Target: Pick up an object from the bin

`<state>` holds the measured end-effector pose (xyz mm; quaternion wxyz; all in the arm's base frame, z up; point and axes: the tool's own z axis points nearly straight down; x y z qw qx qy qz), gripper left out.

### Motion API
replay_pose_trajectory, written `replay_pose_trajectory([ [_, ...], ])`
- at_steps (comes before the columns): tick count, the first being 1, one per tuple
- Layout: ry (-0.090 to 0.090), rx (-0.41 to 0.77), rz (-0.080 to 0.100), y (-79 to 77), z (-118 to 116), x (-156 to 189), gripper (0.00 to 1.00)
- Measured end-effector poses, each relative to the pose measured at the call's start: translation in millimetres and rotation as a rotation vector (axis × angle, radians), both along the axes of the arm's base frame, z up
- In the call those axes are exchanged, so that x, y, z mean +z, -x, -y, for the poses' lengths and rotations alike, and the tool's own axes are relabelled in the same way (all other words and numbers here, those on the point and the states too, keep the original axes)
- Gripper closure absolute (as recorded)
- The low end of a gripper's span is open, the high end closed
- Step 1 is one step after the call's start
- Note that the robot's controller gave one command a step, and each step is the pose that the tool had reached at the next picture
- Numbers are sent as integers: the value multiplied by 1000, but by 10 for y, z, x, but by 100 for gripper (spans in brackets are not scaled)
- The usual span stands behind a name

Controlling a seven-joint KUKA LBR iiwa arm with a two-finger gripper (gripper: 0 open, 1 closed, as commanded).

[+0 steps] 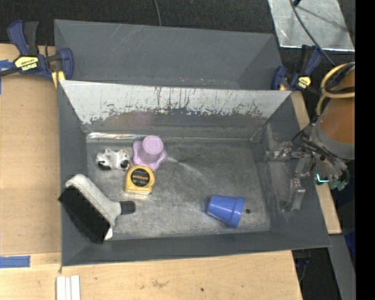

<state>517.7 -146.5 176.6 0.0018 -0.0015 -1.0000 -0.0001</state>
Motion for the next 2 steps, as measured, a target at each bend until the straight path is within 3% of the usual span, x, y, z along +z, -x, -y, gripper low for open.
replay_pose_trajectory([
  [1, 2, 3, 7, -19, -4, 36, 0],
  [2, 3, -49, 13, 88, -357, -472, 0],
])
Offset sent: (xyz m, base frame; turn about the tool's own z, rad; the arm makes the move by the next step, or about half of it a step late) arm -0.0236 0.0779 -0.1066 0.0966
